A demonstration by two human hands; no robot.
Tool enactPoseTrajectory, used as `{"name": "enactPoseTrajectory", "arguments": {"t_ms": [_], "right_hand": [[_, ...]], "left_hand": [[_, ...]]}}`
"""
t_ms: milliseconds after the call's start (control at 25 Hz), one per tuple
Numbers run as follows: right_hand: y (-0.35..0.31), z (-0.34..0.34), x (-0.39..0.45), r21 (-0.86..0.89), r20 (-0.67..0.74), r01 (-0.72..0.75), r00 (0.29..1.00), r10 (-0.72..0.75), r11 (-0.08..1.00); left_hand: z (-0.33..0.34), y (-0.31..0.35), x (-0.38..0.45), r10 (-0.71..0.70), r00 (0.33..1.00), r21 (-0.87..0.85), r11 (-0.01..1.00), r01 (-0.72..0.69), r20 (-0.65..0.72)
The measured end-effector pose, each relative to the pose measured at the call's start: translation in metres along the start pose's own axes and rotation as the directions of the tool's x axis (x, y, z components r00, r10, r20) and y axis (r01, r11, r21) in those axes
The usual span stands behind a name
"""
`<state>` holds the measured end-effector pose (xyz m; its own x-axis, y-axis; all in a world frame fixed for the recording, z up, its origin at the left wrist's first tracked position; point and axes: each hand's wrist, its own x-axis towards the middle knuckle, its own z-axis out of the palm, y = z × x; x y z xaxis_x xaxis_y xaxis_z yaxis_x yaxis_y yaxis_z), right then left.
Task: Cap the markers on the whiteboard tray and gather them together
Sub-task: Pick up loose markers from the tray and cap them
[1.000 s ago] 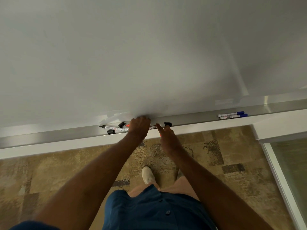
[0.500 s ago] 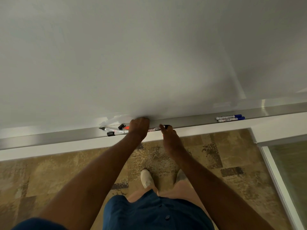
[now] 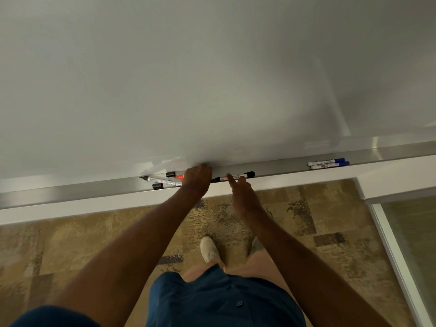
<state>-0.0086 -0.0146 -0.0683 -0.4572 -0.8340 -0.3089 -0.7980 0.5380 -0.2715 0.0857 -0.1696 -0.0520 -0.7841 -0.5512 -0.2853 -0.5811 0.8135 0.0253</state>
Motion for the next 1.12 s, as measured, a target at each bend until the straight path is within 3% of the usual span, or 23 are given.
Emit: {"name": "enactPoseTrajectory", "arguments": {"t_ms": [400, 520, 640, 720, 800, 840, 920, 960, 1040, 1120], "right_hand": [[0.005, -0.006, -0.001, 0.064, 0.021, 0.004, 1.0, -0.006, 0.998], [0.011, -0.012, -0.003, 0.273, -0.089, -0.033, 0.994, 0.06, 0.962], [0.021, -0.019, -0.006, 0.608, -0.145, -0.116, 0.956, 0.253, 0.786], [0.027, -0.023, -0.011, 0.812, -0.038, -0.198, 0.921, 0.388, 0.549], [0.029, -0.028, -0.016, 0.928, 0.103, -0.248, 0.889, 0.446, 0.28], [0.03, -0.03, -0.018, 0.941, 0.12, -0.247, 0.882, 0.455, 0.232], [0.028, -0.033, -0.02, 0.94, 0.099, -0.23, 0.891, 0.442, 0.252], [0.026, -0.035, -0.022, 0.938, 0.081, -0.214, 0.9, 0.429, 0.273], [0.021, -0.039, -0.024, 0.93, 0.052, -0.194, 0.911, 0.41, 0.314], [0.017, -0.04, -0.027, 0.917, 0.039, -0.188, 0.92, 0.39, 0.351]], "left_hand": [[0.004, -0.003, -0.011, 0.072, 0.992, -0.047, 0.996, -0.077, -0.101], [0.0, 0.005, -0.018, 0.088, 0.979, -0.121, 0.986, -0.111, -0.182], [-0.013, 0.013, -0.026, 0.0, 0.94, -0.353, 0.927, -0.129, -0.342], [-0.023, 0.013, -0.03, -0.161, 0.926, -0.634, 0.767, -0.101, -0.342], [-0.029, 0.011, -0.034, -0.332, 0.921, -0.886, 0.463, -0.028, -0.202], [-0.03, 0.009, -0.036, -0.391, 0.913, -0.962, 0.272, -0.005, -0.115], [-0.027, 0.006, -0.042, -0.417, 0.905, -0.99, -0.142, 0.028, 0.085], [-0.025, 0.004, -0.046, -0.4, 0.9, -0.952, -0.302, 0.046, 0.17], [-0.021, 0.001, -0.052, -0.358, 0.884, -0.853, -0.516, 0.082, 0.301], [-0.017, -0.002, -0.055, -0.339, 0.863, -0.783, -0.613, 0.1, 0.375]]}}
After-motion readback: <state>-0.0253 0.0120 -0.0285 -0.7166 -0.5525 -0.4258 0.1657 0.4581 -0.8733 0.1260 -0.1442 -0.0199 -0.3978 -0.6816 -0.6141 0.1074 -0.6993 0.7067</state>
